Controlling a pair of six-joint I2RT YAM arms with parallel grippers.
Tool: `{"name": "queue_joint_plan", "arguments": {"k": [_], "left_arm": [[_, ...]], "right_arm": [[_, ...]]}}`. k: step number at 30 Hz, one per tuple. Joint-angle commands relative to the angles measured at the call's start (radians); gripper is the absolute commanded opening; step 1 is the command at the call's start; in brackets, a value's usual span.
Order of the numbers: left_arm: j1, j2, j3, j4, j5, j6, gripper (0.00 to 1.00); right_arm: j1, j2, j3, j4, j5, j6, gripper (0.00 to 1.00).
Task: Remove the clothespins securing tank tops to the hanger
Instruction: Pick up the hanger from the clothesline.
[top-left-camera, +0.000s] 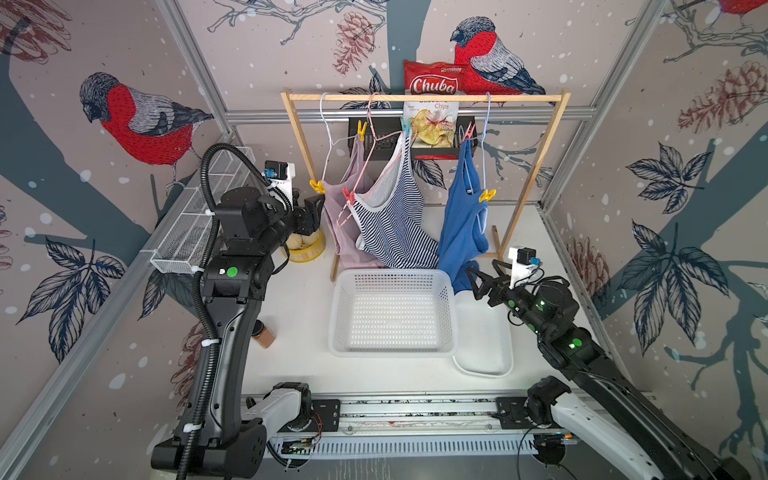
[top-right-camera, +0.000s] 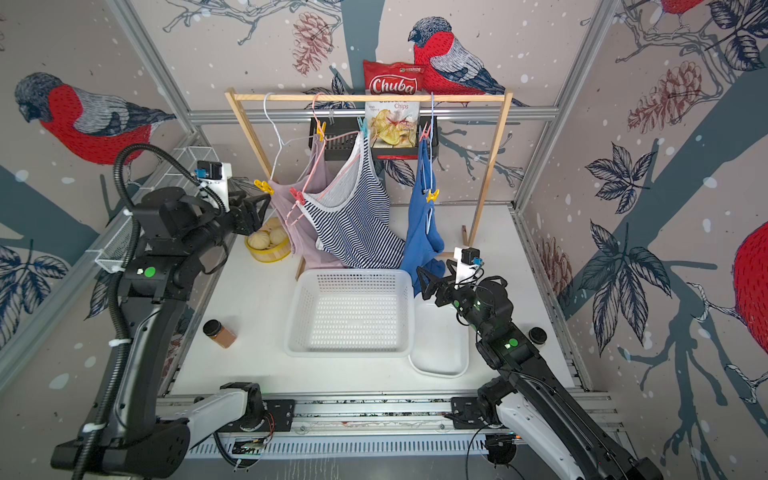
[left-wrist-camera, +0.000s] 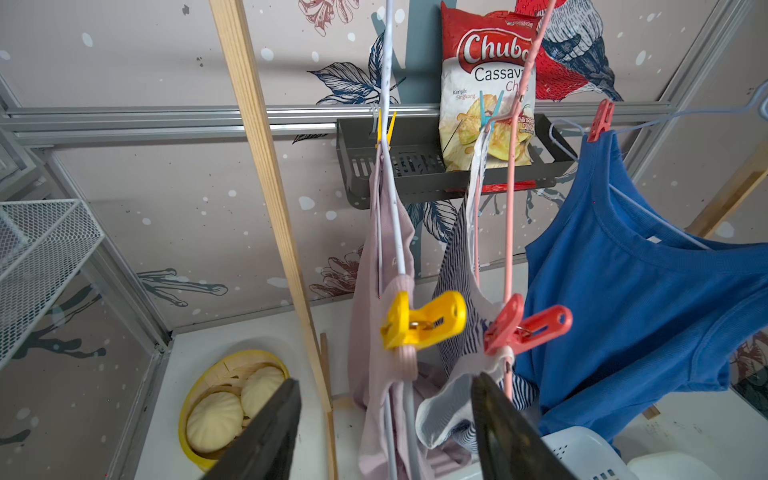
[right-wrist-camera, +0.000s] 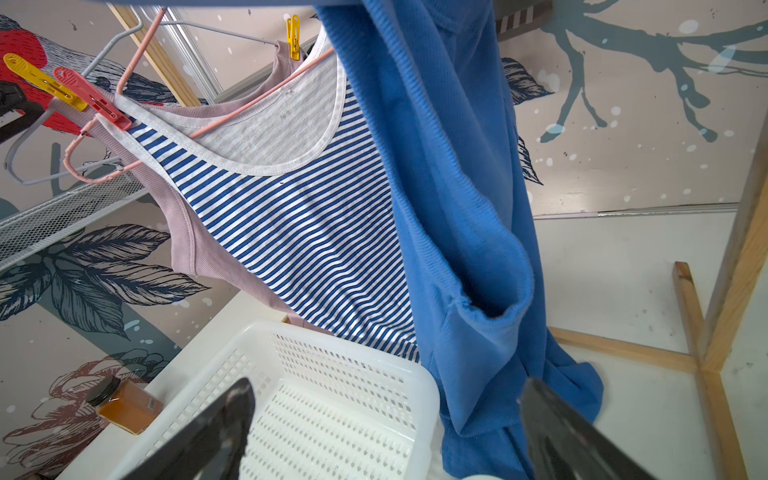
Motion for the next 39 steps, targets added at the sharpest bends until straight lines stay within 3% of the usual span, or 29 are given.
{"name": "queue_joint_plan", "arguments": {"k": [1,9,18,23,26,39], "left_arm": [[0.000,0.025,0.036,-0.058,-0.003,0.041,0.63],[-0.001,0.095,0.076,-0.154,0.029,0.063,0.56],[-0.004,0.083,0.000,-0.071,0.025,0.026,0.19],[-0.008,0.093,-0.005,-0.034,0.080,0.000,0.11],[-0.010,0.097,0.001,-0.027,0.079,-0.014,0.00],[-0.010,-0.010,-0.010,0.186,-0.054,-0.122,0.00]], "right_arm": [[0.006,0.005,0.002,0.051,0.019,-0.021,0.99],[0.008,0.049,0.015,0.066,0.016,-0.042,0.99],[0.007,0.097,0.020,0.074,0.035,-0.045,0.99],[0.007,0.097,0.009,0.060,0.053,-0.037,0.99],[0.008,0.097,0.000,0.062,0.060,-0.035,0.99],[0.007,0.100,-0.009,0.060,0.090,-0.038,0.99]]}}
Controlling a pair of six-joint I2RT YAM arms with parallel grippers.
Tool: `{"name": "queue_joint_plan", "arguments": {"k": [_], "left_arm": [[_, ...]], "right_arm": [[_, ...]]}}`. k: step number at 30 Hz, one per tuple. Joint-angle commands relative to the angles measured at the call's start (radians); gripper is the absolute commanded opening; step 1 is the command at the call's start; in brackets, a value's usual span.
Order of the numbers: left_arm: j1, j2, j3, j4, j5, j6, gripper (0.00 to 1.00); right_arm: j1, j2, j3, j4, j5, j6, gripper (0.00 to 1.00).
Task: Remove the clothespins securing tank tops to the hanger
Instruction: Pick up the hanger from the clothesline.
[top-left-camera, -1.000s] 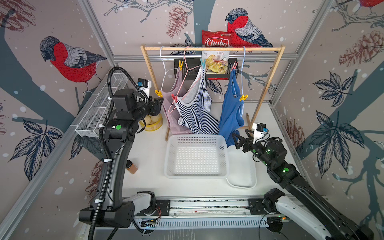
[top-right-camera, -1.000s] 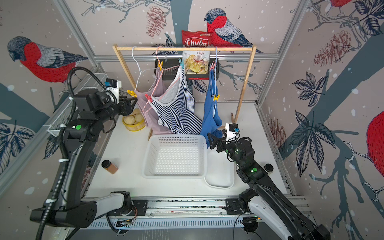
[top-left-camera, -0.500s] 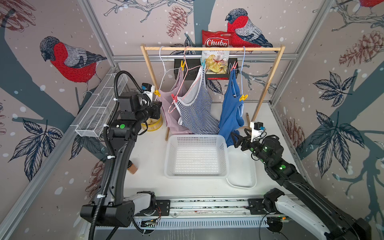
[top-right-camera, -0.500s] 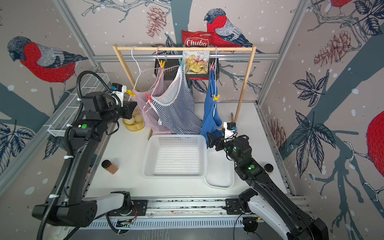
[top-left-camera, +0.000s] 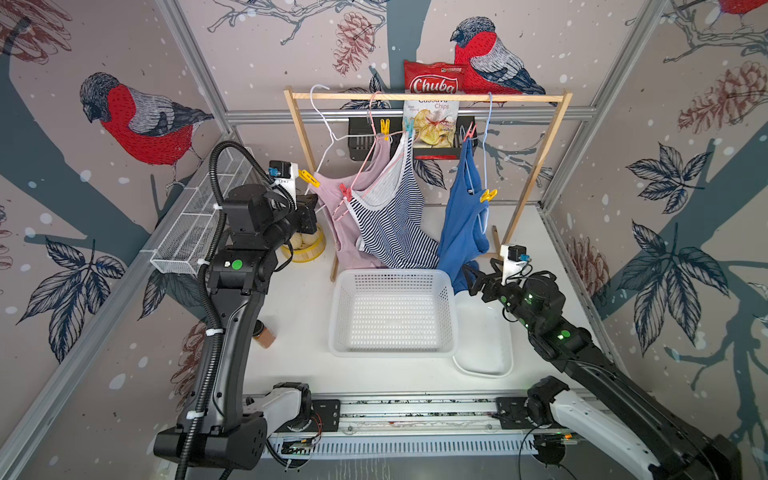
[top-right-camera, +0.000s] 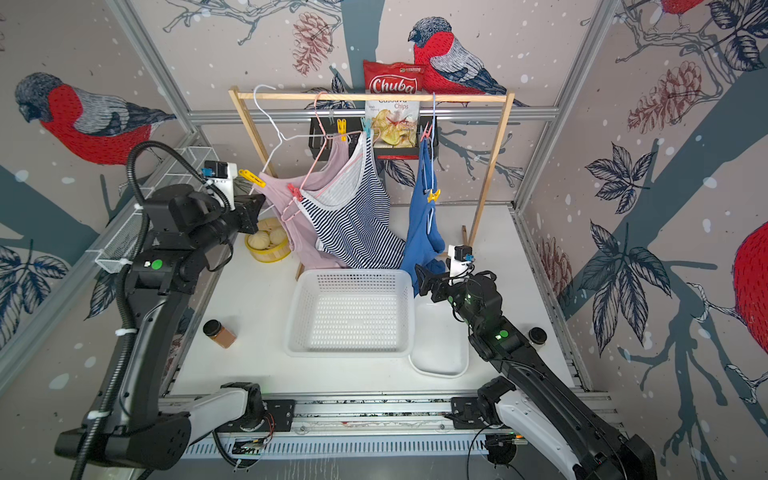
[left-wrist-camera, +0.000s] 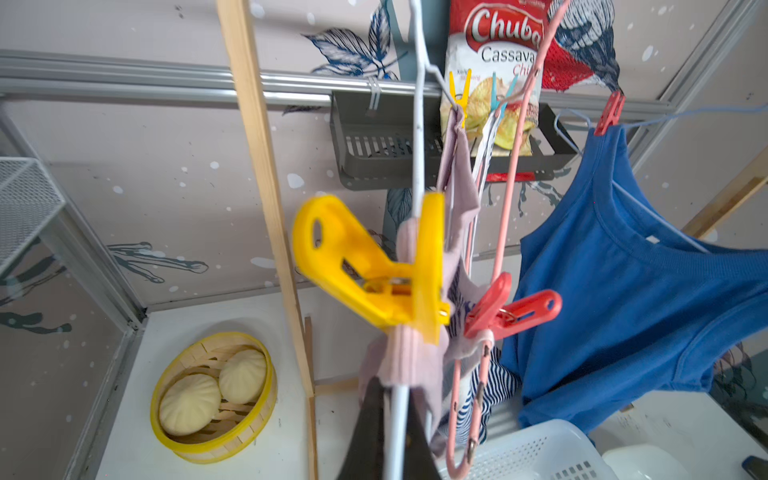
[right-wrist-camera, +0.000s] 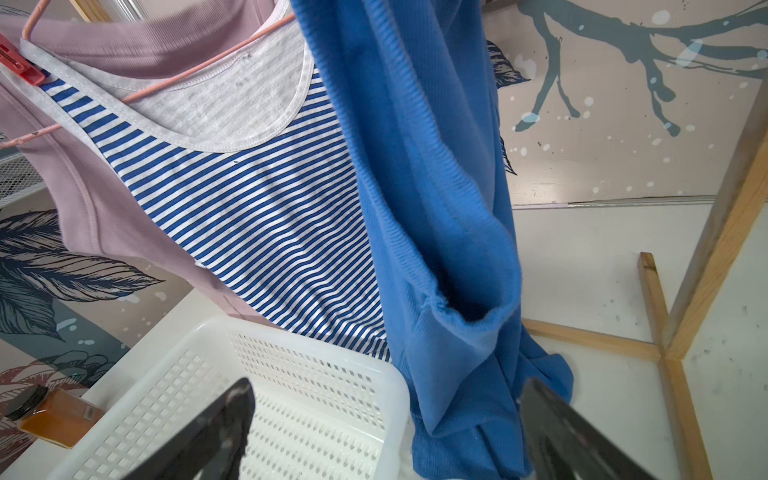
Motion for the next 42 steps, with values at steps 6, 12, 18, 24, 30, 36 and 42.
{"name": "queue_joint_plan", "arguments": {"k": [6,12,18,24,30,36,42], "left_arm": [[-0.002,-0.017,0.039,0.158,-0.124,-0.024,0.00],[-0.002,-0.109,-0.014,0.132,-0.240,0.034,0.00],[-0.003,-0.225,-0.090,0.102,-0.199,-0.003,0.00],[-0.002,-0.318,-0.166,0.070,-0.144,-0.026,0.00],[-0.003,-0.374,-0.208,0.008,-0.126,-0.017,0.00],[-0.001,-0.503,-0.279,-0.003,-0.205,-0.031,0.00],[-0.001,-0.566,-0.197,-0.065,-0.257,-0.063,0.00]], "right_arm": [[0.001,0.005,-0.024,0.038,0.025,0.004,0.99],[0.000,-0.007,-0.030,0.028,0.035,0.004,0.99],[0.000,0.015,-0.030,0.056,0.014,-0.002,0.99],[0.000,0.035,-0.014,0.034,-0.016,-0.002,0.99],[0.000,0.039,-0.033,0.042,-0.021,0.007,0.99],[0.001,0.059,-0.014,0.031,-0.022,-0.003,0.99],[0.000,0.070,0.005,0.023,-0.025,-0.016,0.99]]}}
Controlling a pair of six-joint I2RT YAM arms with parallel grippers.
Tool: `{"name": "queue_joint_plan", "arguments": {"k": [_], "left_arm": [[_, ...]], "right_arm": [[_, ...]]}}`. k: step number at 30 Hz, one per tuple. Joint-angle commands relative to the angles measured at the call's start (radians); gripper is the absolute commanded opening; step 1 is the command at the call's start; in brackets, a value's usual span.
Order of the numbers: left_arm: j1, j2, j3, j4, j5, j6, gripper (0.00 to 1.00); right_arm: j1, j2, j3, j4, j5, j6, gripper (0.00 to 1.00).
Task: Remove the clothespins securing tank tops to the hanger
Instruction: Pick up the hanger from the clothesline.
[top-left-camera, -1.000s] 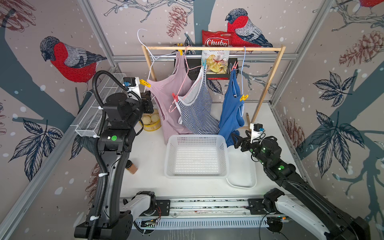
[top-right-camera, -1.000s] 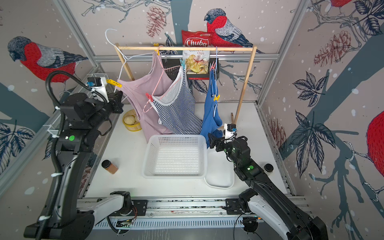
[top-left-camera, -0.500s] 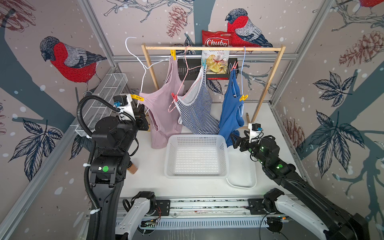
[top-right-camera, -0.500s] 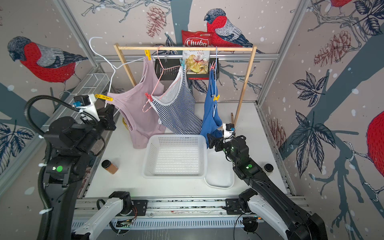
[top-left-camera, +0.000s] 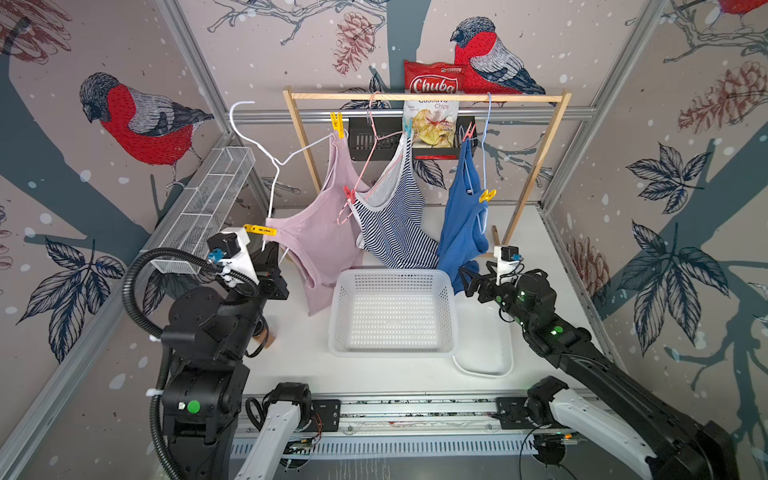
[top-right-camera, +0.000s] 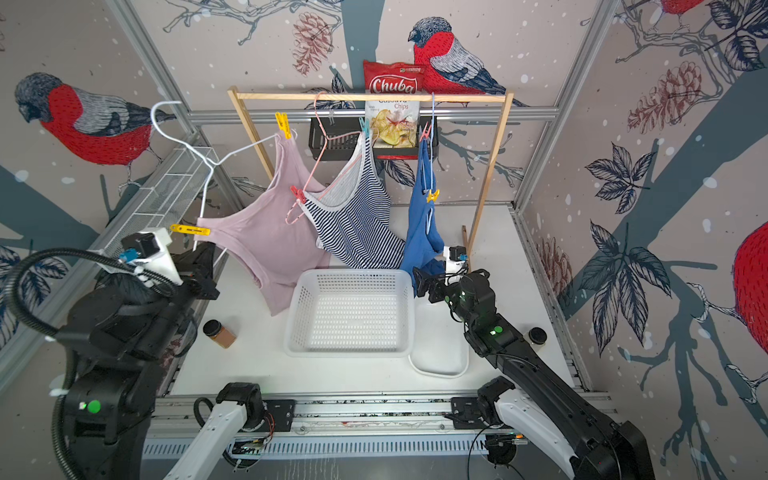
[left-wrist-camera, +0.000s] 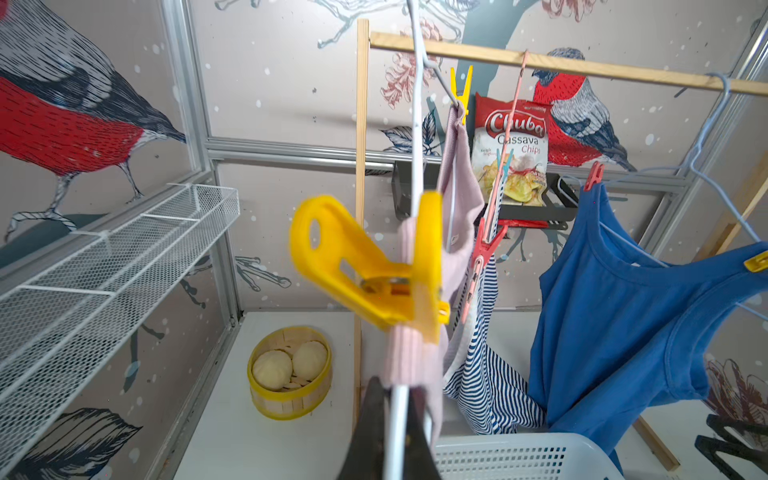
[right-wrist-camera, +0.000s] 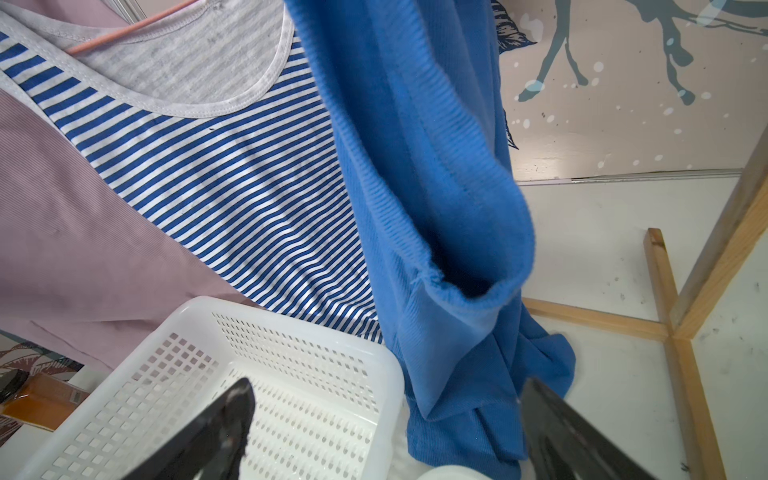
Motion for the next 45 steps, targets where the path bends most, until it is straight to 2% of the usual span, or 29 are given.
{"name": "queue_joint_plan", "arguments": {"k": [1,14,22,29,36,41,45], "left_arm": [[-0.001,-0.015,0.051,0.031,-0.026,-0.046,0.00],[-0.001,0.036,0.288,0.138,-0.004,-0.062,0.00],[0.000,0.005,0.310,0.167,0.010,-0.069,0.00],[0.000,-0.048,0.227,0.197,0.240,-0.071,0.00],[0.001,-0.021,0.169,0.241,0.480,-0.103,0.00],[0.000,-0.010,0.094,0.270,0.629,-0.088,0.00],[0.000,0.009,0.068,0.264,0.668,-0.056,0.00]], "right_arm": [[0.001,0.006,0.014,0.013,-0.014,-0.017,0.99],[0.002,-0.017,0.018,0.009,0.004,-0.002,0.99],[0.002,-0.027,0.021,0.001,0.012,-0.013,0.99],[0.002,-0.030,0.019,-0.002,0.009,-0.017,0.99],[0.001,-0.048,0.033,-0.026,0.001,-0.018,0.99],[0.001,-0.120,0.015,-0.046,0.020,-0.017,0.99],[-0.005,-0.172,0.027,-0.070,0.037,-0.034,0.99]]}}
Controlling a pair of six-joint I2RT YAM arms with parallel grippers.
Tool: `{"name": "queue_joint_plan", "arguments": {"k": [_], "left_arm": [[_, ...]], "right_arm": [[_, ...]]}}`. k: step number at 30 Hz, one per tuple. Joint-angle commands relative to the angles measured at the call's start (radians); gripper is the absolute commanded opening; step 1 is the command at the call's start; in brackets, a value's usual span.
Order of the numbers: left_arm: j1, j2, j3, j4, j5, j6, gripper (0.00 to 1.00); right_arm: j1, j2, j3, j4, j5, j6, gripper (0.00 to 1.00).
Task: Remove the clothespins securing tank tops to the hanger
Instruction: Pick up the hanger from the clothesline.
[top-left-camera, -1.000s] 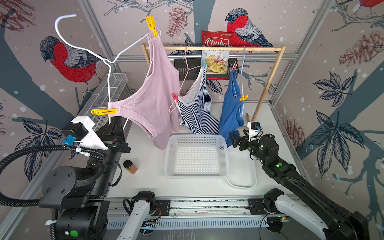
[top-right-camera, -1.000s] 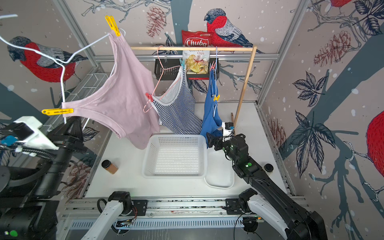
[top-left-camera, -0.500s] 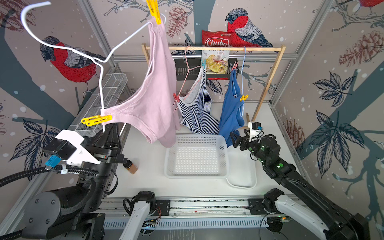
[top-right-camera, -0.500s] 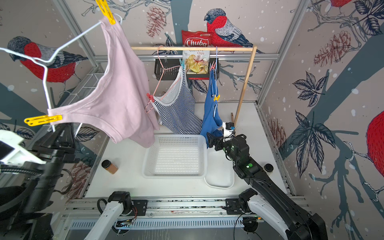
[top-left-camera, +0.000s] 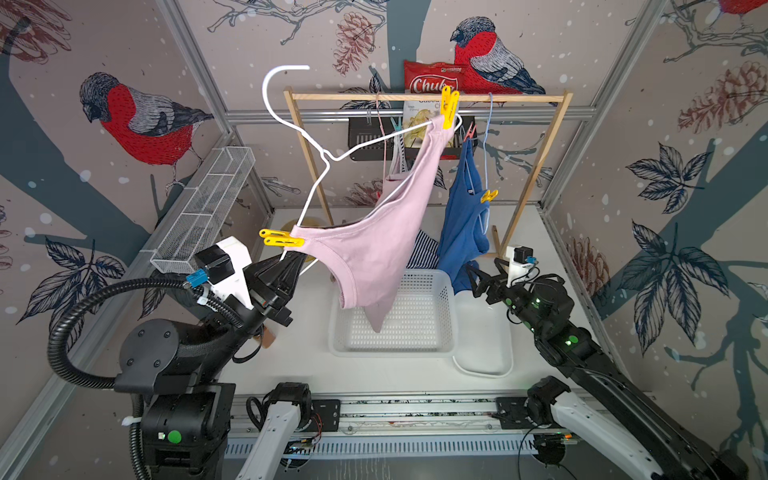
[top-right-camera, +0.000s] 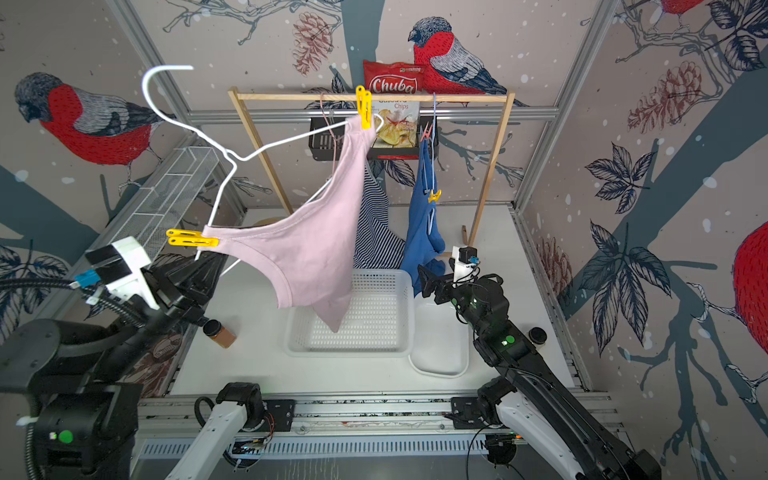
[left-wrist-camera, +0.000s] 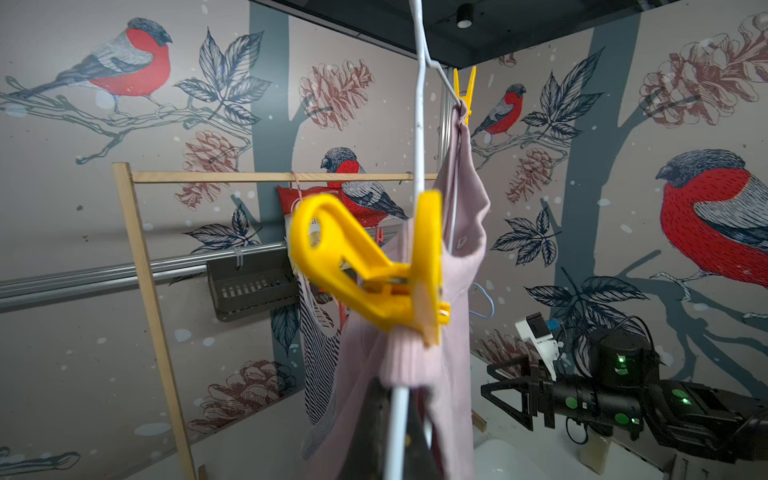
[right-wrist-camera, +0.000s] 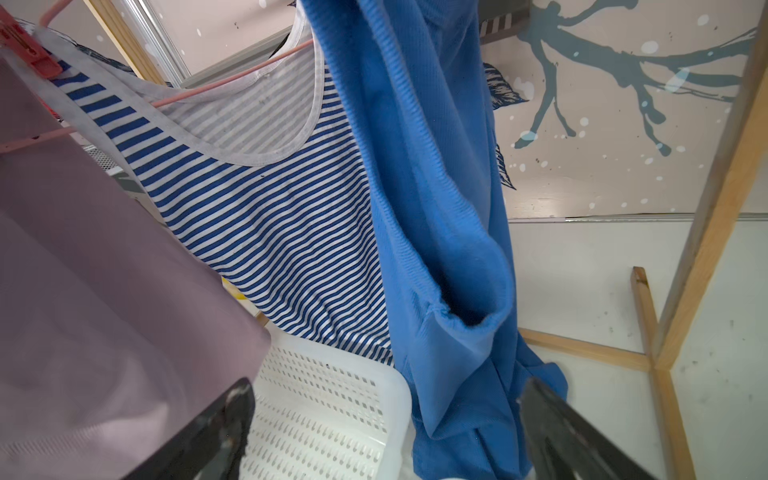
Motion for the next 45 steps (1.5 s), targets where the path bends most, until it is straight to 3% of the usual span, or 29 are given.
{"name": "queue_joint_plan", "arguments": {"k": [1,6,16,20,24,28,32,36,39,45], "left_arm": [[0.000,0.019,-0.006,0.081,0.084,0.041,0.00],[0.000,0.053,-0.088,0.121,0.221,0.087,0.00],[0.000,0.112,-0.216,0.097,0.356,0.223,0.00],[0.000,0.095,-0.297,0.120,0.350,0.235,0.00],[0.000,0.035,-0.382,0.169,0.273,0.215,0.00],[0.000,-0.045,-0.441,0.174,0.220,0.210,0.00],[0.000,-0.088,-0.435,0.092,0.181,0.239,0.00],[0.000,-0.083,-0.421,-0.036,0.111,0.293,0.00],[0.000,-0.093,-0.437,-0.037,0.089,0.284,0.00],[-0.001,-0.082,-0.439,0.000,0.165,0.284,0.00]], "right_arm": [[-0.009,-0.025,0.030,-0.025,0.022,-0.013,0.99],[-0.034,-0.078,0.109,-0.074,-0.001,-0.007,0.99],[-0.071,-0.187,0.283,-0.173,-0.053,-0.055,0.99],[-0.072,-0.114,0.342,-0.199,-0.094,-0.098,0.99],[-0.077,-0.057,0.384,-0.165,-0.140,-0.114,0.99],[-0.108,0.026,0.417,-0.094,-0.248,-0.112,0.99],[-0.161,0.103,0.454,-0.019,-0.392,-0.083,0.99],[-0.168,0.146,0.482,0.033,-0.453,-0.071,0.99],[-0.168,0.166,0.490,0.058,-0.508,-0.080,0.99],[-0.177,0.232,0.516,0.054,-0.658,-0.122,0.99]]}}
